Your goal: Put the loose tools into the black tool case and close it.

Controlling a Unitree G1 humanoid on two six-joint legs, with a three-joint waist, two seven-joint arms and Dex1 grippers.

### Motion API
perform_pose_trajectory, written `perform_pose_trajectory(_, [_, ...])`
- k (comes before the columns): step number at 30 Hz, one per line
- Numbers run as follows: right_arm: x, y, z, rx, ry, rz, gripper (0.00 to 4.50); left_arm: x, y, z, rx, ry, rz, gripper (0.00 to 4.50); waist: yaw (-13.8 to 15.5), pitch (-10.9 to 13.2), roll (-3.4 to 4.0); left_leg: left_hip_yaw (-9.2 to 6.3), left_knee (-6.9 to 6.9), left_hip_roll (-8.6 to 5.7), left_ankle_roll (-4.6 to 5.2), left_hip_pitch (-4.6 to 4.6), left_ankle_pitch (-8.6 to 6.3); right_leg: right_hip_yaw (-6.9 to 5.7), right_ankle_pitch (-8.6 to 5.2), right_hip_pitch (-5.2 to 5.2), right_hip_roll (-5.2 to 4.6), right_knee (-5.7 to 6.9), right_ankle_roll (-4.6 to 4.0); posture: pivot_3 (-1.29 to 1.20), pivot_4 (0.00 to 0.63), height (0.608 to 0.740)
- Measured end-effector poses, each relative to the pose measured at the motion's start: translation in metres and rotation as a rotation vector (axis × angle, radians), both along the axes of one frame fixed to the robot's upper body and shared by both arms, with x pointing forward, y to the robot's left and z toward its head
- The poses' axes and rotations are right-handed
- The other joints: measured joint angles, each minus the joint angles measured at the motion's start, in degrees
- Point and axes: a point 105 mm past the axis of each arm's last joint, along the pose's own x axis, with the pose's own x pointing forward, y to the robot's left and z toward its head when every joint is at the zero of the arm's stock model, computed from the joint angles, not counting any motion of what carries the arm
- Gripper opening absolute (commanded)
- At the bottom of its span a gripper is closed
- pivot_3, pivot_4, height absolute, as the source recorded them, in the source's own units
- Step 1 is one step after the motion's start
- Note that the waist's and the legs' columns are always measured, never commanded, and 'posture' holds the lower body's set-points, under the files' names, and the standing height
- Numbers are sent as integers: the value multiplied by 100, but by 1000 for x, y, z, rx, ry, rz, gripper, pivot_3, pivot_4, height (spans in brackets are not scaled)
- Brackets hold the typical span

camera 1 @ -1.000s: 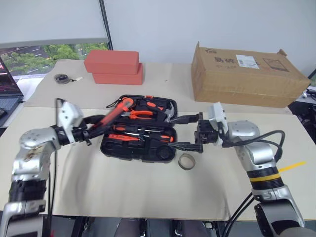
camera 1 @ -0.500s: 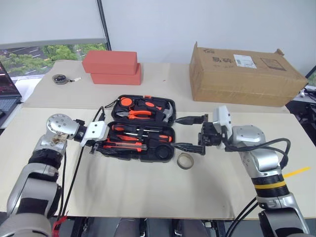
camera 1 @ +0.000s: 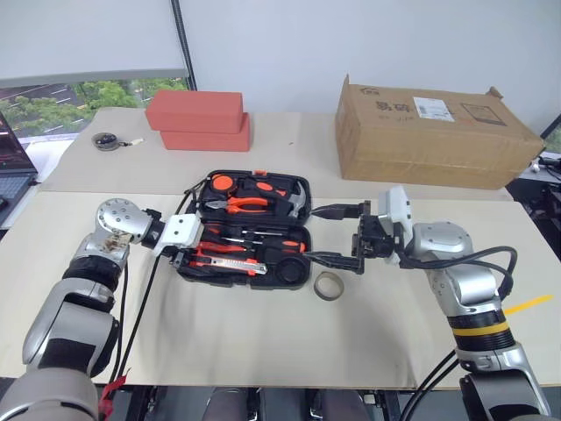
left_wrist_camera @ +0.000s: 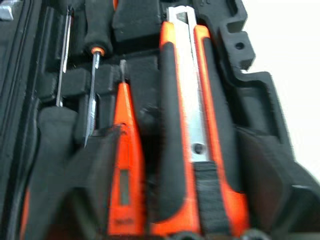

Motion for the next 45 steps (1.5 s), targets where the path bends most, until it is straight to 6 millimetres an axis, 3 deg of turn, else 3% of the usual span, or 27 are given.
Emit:
perform_pose_trajectory(5, [0, 0, 0, 0, 1, 0, 4500, 1, 0, 4, -58, 13, 20, 4465, -17, 0, 0, 0, 2, -1, -3, -1, 2, 0, 0, 0, 0, 2, 0, 0, 150, 712])
perform_pose_trajectory(10, [0, 0, 0, 0, 0, 1, 4500, 3, 1, 43, -211, 36, 64, 4465, -17, 0, 0, -5, 28, 3, 2, -4, -1, 0, 2, 4, 1, 11, 6, 0, 150, 712])
perform_pose_trajectory(14, [0, 0, 0, 0, 1, 1, 4500, -9, 6, 69, -230, 108, 70, 4465, -24, 0, 0, -5, 28, 3, 4, 3, -3, 13, 2, 8, 1, 12, 8, 0, 150, 712])
perform_pose_trajectory(16, [1, 0, 0, 0, 2, 1, 4500, -13, 4, 71, -240, 135, 59, 4465, -18, -1, 2, -5, 28, 2, 4, 7, -3, 14, 2, 11, 2, 12, 9, 0, 150, 712])
perform_pose_trajectory(21, [2, 1, -1, 5, 8, 2, 4500, -15, -19, 53, -314, 196, 7, 4465, 47, -1, 2, -8, 40, -2, 1, 1, 0, 22, 4, 13, 9, 13, 13, 0, 150, 712])
perform_pose_trajectory(24, [2, 1, -1, 7, 9, 1, 4500, -16, -28, 41, -305, 174, -21, 3747, 47, -1, 2, -7, 40, -2, -2, 1, 1, 25, 6, 14, 10, 10, 15, 0, 150, 712])
perform_pose_trajectory(28, [2, 1, -1, 7, 10, 0, 4500, -19, -35, 19, -291, 150, -45, 2226, 37, -1, 2, -4, 38, -1, -10, 1, 6, 26, 6, 12, 11, 11, 13, 0, 150, 712])
perform_pose_trajectory(29, [2, 1, -1, 7, 10, -1, 4500, -19, -36, 16, -294, 147, -46, 2028, 37, -1, 2, -5, 38, -1, -10, 1, 6, 25, 6, 12, 11, 12, 12, 0, 150, 712])
perform_pose_trajectory(34, [3, 1, -1, 9, 9, -8, 4500, -16, -38, 6, -308, 131, -31, 205, 39, -1, 2, -6, 40, -1, 2, 2, -1, 24, 7, 13, 9, 12, 14, 0, 150, 712])
perform_pose_trajectory(45, [3, 1, -1, 10, 8, -13, 4500, -6, -31, -7, -277, 94, 27, 98, 38, -1, 2, -6, 40, -1, 3, 3, -1, 23, 8, 15, 9, 13, 13, 0, 150, 712])
